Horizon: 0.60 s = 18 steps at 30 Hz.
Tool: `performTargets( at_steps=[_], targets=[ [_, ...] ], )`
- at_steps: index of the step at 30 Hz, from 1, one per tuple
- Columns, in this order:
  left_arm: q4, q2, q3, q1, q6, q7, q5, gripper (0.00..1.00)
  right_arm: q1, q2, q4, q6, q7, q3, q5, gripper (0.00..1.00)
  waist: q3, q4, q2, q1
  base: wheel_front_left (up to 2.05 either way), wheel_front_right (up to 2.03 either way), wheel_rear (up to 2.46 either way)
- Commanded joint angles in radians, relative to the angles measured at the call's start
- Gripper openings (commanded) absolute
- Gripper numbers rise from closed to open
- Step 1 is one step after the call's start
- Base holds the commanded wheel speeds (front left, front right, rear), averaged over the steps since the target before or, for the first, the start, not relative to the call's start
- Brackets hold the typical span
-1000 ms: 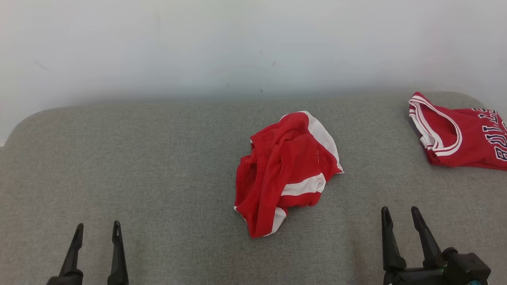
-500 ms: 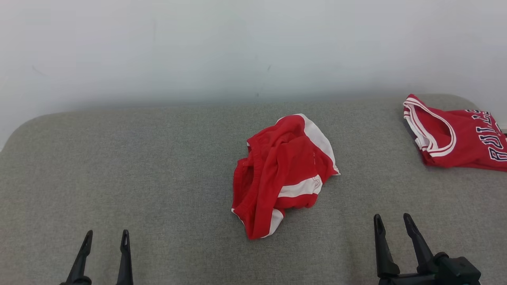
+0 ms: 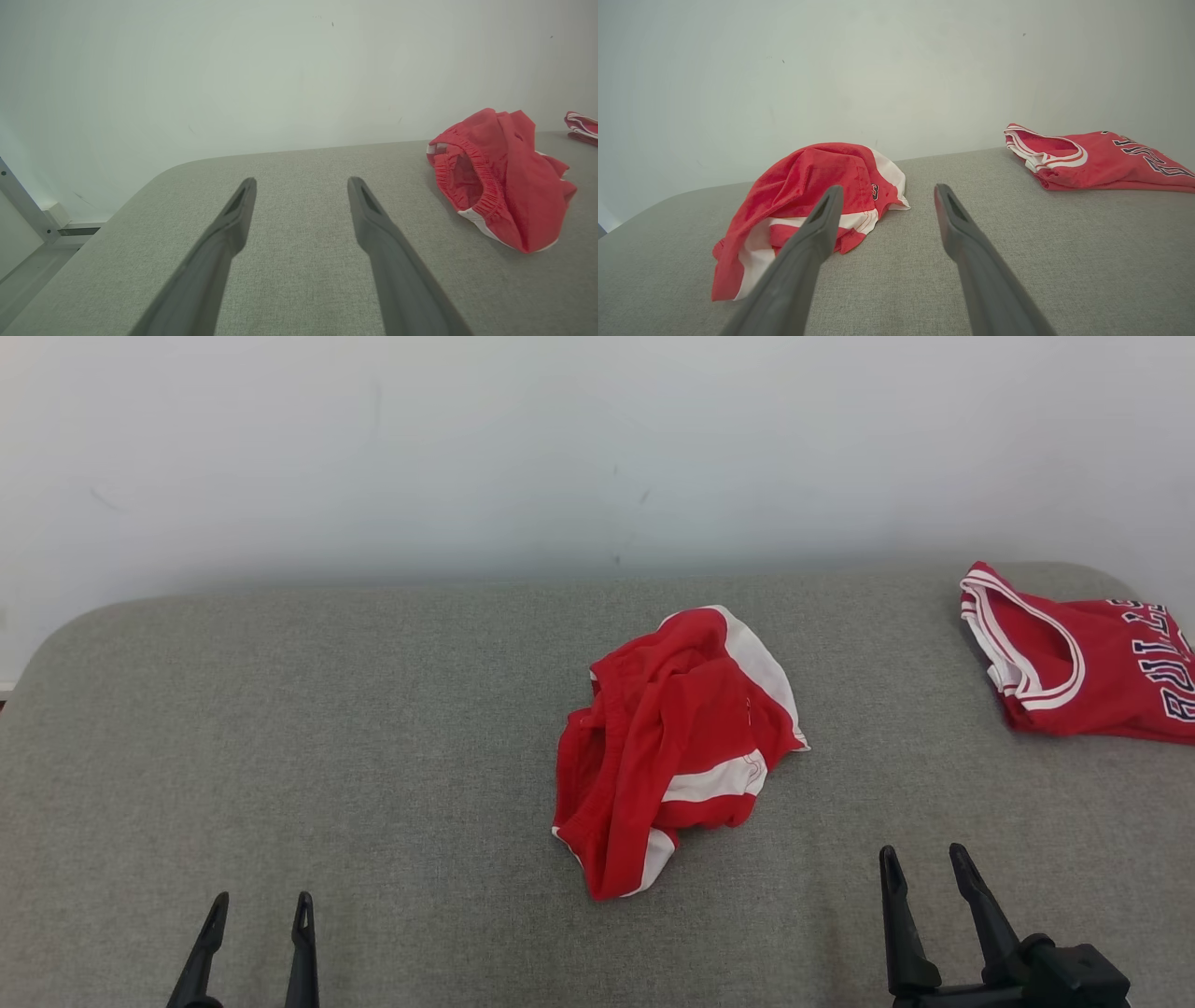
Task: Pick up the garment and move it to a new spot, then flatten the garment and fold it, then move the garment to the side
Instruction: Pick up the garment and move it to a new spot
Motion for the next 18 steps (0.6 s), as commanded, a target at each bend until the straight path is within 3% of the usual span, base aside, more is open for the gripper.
performTargets(
  at_steps=[1,18],
  targets=[
    [0.003,-0.004,0.004,0.009,-0.004,-0.003,0.012,1.00,0.008,-0.001,0.002,-0.003,-0.004,0.002,-0.004,1.00,0.001,0.000,0.0000,0.0000,0.00,0.00,0.00],
    [0.016,-0.021,0.025,0.006,-0.021,-0.003,0.034,1.00,0.009,-0.002,0.001,-0.003,-0.004,0.001,-0.003,1.00,0.005,-0.001,0.0000,0.0000,0.00,0.00,0.00]
  ],
)
